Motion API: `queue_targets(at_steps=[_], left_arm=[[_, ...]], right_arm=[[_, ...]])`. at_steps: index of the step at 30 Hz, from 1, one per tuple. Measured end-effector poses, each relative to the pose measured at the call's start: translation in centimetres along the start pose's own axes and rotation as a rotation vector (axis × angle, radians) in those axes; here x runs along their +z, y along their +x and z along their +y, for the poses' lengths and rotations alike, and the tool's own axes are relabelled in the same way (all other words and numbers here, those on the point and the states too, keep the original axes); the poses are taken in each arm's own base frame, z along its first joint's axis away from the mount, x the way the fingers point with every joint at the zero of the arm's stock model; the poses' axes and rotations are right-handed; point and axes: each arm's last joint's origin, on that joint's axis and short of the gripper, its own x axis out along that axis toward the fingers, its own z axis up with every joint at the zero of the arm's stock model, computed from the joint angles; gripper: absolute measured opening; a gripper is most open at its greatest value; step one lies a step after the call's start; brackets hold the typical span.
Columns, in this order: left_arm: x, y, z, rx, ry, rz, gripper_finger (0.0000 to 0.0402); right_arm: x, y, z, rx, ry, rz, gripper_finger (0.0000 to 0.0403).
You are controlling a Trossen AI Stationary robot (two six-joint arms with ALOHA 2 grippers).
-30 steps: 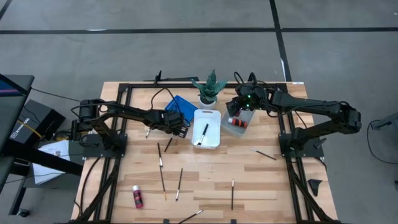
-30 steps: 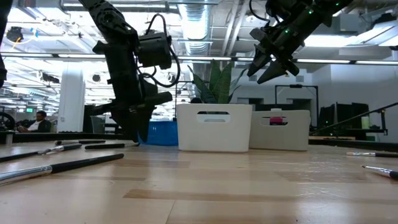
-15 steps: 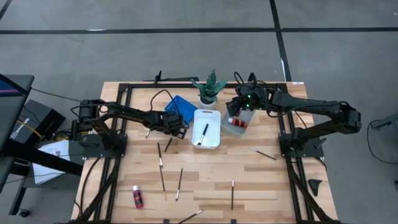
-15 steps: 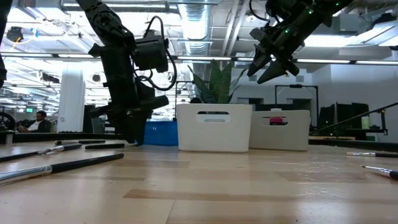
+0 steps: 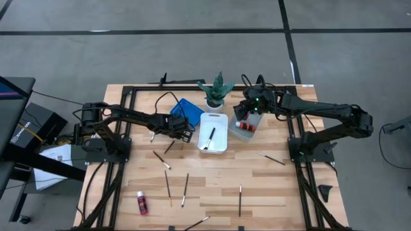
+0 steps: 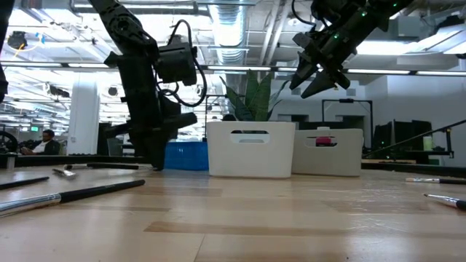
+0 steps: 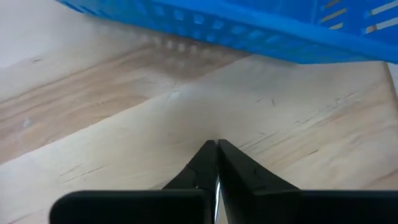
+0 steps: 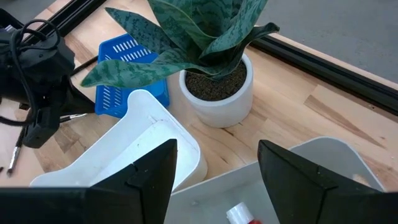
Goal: Pick & Place Paint Supplies
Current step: Put the large black paint brush into the white bin
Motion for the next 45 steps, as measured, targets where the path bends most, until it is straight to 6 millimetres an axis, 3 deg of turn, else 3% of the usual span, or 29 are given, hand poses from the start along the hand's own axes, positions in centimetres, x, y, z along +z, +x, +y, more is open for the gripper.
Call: queue_targets(at_steps=[7,16,21,32,38,45], left_arm=[[0.6,-2.9,-0.3,-0.147,0.025,-0.033,0.0001],[0.8,-10.5,-2.3,-0.581,0.149,-0.263,0.0],[1.7,-12.0,-3.7,-0.765,0.082,-0.393,0.0],[4.9,-7.2,-5.7,-0.845,-0.149,-0.494,0.0],[5.2,-4.3,-7.1,-0.764,-0.178,-0.468,0.0],[5.5,-2.8,-7.6,-0.687,-0.185,-0.482,0.0]], right_arm=[[-0.2,0.0,-0.1,-0.006,0.02,0.018,0.0221],[-0.5,-0.7,0.1,-0.003,0.068,0.034,0.0221],[-0.6,-0.7,0.1,-0.009,0.114,0.041,0.0221],[-0.9,-0.9,0.8,0.011,0.14,0.049,0.0221],[-1.1,-0.9,1.0,0.022,0.113,0.058,0.0221],[-1.3,-1.0,1.5,0.038,0.059,0.063,0.0221]])
